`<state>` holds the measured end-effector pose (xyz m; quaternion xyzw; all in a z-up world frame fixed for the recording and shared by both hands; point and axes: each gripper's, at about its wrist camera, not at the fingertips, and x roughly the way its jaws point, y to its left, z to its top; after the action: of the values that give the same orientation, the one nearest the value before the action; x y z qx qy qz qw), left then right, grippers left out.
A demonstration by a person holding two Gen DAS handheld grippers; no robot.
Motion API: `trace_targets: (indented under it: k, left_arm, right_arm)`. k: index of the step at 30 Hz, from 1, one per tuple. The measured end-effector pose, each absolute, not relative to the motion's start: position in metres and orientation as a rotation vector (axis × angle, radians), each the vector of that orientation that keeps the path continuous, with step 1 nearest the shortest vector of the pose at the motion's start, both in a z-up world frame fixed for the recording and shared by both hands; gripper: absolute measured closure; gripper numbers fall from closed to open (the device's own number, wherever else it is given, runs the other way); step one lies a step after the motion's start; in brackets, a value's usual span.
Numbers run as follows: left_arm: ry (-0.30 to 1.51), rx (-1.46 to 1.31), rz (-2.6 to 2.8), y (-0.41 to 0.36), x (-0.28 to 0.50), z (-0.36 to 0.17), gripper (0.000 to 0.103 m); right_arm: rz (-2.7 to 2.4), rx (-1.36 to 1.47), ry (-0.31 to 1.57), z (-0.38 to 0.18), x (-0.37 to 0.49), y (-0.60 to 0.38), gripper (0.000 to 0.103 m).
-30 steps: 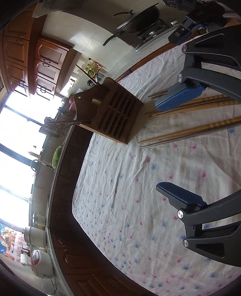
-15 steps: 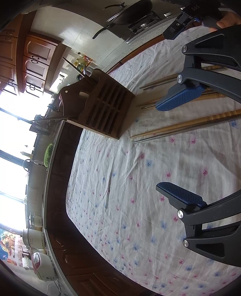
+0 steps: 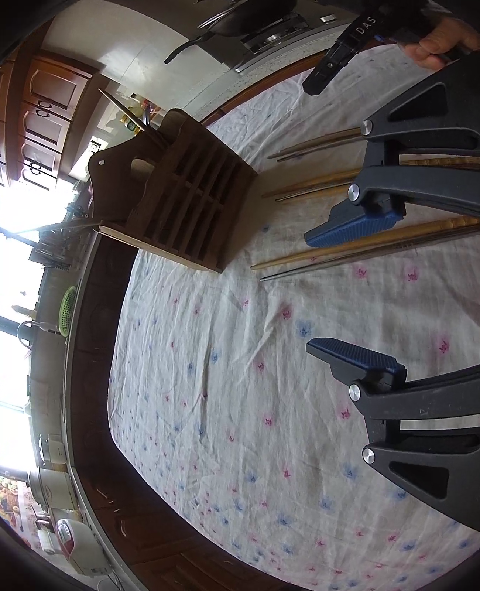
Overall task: Organize utensils
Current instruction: 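Grasp a metal chopstick with the left tool while the right tool grasps a wooden chopstick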
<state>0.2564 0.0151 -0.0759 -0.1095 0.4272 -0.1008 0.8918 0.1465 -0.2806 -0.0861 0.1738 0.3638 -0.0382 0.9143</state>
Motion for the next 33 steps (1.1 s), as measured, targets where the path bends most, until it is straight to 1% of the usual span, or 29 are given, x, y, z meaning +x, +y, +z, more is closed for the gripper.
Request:
trace_targets:
  k: [1, 2, 3, 5, 7, 13, 18, 21, 29, 33]
  left_arm:
    - [0.894, -0.221, -0.209, 0.014, 0.262, -0.077, 0.054]
    - [0.903, -0.217, -0.211, 0.012, 0.267, -0.078, 0.055]
    - [0.911, -0.215, -0.215, 0.011, 0.272, -0.079, 0.057]
    - [0.925, -0.198, -0.217, 0.007, 0.282, -0.083, 0.058]
    - [0.94, -0.189, -0.222, 0.005, 0.293, -0.088, 0.064]
    - [0.985, -0.153, -0.23, -0.004, 0.319, -0.1, 0.069]
    - [0.991, -0.12, -0.228, -0.012, 0.33, -0.109, 0.07]
    - [0.982, -0.081, -0.231, -0.016, 0.329, -0.11, 0.071]
    - [0.98, -0.023, -0.231, -0.022, 0.328, -0.111, 0.072]
    - [0.969, 0.063, -0.207, -0.036, 0.329, -0.111, 0.072]
  right_arm:
    - [-0.072, 0.354, 0.761, -0.088, 0.152, -0.28, 0.07]
    - [-0.068, 0.351, 0.773, -0.09, 0.157, -0.28, 0.078]
    - [-0.065, 0.351, 0.785, -0.092, 0.162, -0.28, 0.081]
    - [-0.061, 0.356, 0.809, -0.098, 0.172, -0.281, 0.082]
    - [-0.062, 0.351, 0.83, -0.103, 0.182, -0.28, 0.084]
    - [-0.098, 0.33, 0.891, -0.12, 0.203, -0.284, 0.087]
    - [-0.118, 0.315, 0.921, -0.127, 0.209, -0.289, 0.088]
    - [-0.115, 0.289, 0.937, -0.132, 0.212, -0.287, 0.092]
    - [-0.125, 0.281, 0.945, -0.133, 0.213, -0.293, 0.092]
    - [-0.137, 0.216, 0.953, -0.134, 0.221, -0.283, 0.092]
